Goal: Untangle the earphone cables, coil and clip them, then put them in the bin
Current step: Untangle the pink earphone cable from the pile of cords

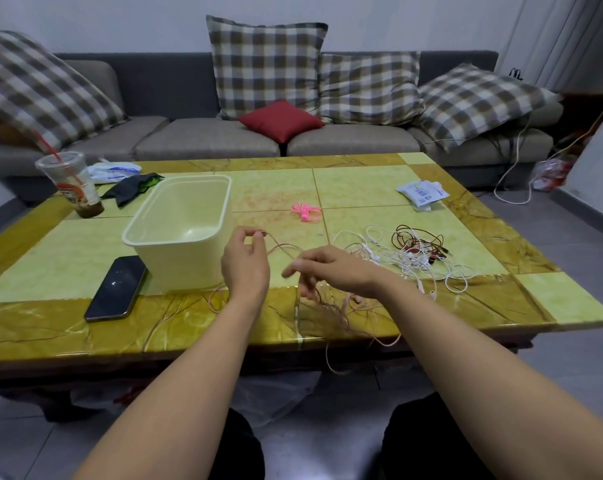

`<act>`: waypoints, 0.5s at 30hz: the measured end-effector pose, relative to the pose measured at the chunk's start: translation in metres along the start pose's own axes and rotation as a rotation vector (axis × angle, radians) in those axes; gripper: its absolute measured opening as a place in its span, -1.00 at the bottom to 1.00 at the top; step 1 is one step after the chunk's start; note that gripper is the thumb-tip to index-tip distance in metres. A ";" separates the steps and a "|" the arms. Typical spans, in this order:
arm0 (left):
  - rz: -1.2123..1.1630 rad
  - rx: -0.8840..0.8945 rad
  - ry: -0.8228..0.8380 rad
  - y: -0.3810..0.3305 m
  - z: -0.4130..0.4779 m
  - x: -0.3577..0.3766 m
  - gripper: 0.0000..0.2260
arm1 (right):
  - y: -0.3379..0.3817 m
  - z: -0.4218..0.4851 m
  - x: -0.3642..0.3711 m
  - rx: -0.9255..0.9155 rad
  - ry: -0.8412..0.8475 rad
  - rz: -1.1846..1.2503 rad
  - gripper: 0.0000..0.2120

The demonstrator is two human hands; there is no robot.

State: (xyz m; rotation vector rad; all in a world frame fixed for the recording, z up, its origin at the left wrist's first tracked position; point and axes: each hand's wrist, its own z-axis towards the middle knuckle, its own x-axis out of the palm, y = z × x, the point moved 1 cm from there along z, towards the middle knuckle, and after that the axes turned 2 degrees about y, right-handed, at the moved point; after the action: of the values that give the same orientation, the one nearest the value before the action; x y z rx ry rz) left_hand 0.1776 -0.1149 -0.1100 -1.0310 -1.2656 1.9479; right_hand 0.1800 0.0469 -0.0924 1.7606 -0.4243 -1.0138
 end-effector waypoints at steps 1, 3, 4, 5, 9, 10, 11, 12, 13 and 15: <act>-0.010 -0.047 -0.058 0.003 0.003 -0.005 -0.85 | -0.002 0.000 -0.001 0.016 0.016 0.017 -0.73; 0.023 -0.121 -0.155 0.007 0.008 -0.014 -0.83 | -0.008 -0.001 -0.011 0.064 -0.072 0.060 -0.73; 0.053 -0.144 -0.180 0.010 0.010 -0.018 -0.82 | -0.010 -0.003 -0.016 0.082 -0.144 0.066 -0.74; 0.084 -0.164 -0.184 0.012 0.011 -0.020 -0.82 | -0.012 -0.004 -0.020 0.094 -0.209 0.060 -0.76; 0.355 -0.196 0.010 0.019 0.008 -0.017 -0.81 | -0.020 -0.005 -0.023 0.103 -0.333 0.004 -0.79; 0.497 -0.136 0.061 0.019 0.007 -0.015 -0.78 | -0.021 -0.004 -0.023 0.105 -0.355 -0.022 -0.79; 0.632 -0.037 0.081 0.018 0.004 -0.013 -0.71 | -0.021 -0.003 -0.023 0.109 -0.370 -0.055 -0.79; 0.692 0.097 0.081 0.015 0.002 -0.010 -0.62 | -0.020 -0.002 -0.022 0.114 -0.382 -0.091 -0.79; 0.668 0.251 0.099 0.009 -0.001 -0.007 -0.56 | -0.020 -0.002 -0.022 0.116 -0.392 -0.128 -0.79; 0.524 0.522 0.272 -0.004 -0.010 0.002 -0.50 | -0.021 0.001 -0.021 0.117 -0.407 -0.202 -0.79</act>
State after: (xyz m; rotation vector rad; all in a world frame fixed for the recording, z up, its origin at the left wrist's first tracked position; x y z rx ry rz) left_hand 0.1854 -0.1077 -0.1095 -1.3658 -0.3143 2.2385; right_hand 0.1638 0.0697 -0.1025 1.7229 -0.5762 -1.5285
